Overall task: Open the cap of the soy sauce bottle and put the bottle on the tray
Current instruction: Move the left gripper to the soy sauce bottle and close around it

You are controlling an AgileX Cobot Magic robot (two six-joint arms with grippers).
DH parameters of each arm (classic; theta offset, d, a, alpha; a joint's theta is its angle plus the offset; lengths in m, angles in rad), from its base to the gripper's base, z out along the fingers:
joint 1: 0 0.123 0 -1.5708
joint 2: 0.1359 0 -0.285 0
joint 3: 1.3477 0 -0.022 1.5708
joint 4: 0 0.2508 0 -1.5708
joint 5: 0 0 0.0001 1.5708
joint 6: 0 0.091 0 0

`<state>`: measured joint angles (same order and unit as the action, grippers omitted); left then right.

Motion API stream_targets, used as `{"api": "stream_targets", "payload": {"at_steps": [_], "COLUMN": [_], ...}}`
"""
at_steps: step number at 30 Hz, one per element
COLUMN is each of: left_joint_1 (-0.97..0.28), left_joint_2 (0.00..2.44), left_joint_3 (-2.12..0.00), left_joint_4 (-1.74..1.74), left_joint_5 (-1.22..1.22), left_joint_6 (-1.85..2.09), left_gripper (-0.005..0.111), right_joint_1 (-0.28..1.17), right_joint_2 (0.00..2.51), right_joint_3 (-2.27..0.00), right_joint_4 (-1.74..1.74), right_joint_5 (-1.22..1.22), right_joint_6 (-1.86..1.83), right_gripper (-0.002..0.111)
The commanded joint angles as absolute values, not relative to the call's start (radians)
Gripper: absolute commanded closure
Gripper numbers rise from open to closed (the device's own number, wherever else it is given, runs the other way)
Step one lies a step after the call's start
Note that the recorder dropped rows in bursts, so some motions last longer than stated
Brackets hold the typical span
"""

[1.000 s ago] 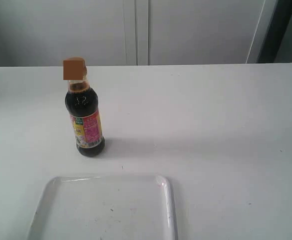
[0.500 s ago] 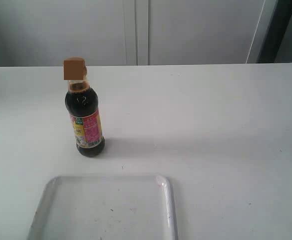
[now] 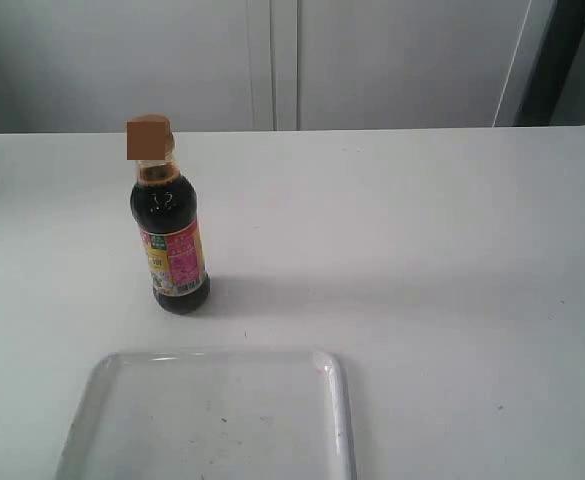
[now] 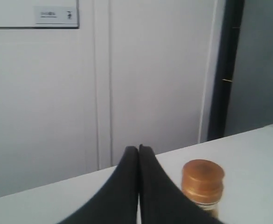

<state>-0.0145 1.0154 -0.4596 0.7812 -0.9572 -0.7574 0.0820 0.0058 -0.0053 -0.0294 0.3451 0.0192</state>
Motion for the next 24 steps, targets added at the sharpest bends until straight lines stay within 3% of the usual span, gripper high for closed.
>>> {"api": "stream_targets", "payload": {"at_steps": [1,13,16,21,24], "left_joint_1": [-0.012,-0.012,-0.012,-0.012,-0.012], "left_joint_2": [1.089,1.305,1.347,1.403,1.426], "left_joint_3": [-0.469,-0.541,-0.552,-0.57,-0.57], "left_joint_4": [0.865,0.995,1.025,1.047,1.053], "left_joint_5": [-1.129,-1.221,-1.221,-1.221,-1.221], "left_joint_6": [-0.782,-0.786,-0.792,-0.871,-0.839], "left_gripper": [0.107,0.105,0.087,0.025,0.009], "right_joint_1": [0.081,0.081,0.081,0.081,0.081], "right_joint_2": [0.0,0.0,0.0,0.0,0.0], "right_joint_3": [0.0,0.0,0.0,0.0,0.0], "right_joint_4": [-0.03,-0.03,-0.03,-0.03,-0.03], "right_joint_5": [0.342,0.342,0.342,0.342,0.342], "right_joint_6": [0.022,0.022,0.022,0.022,0.022], "right_gripper": [0.108,0.108,0.108,0.108,0.108]}}
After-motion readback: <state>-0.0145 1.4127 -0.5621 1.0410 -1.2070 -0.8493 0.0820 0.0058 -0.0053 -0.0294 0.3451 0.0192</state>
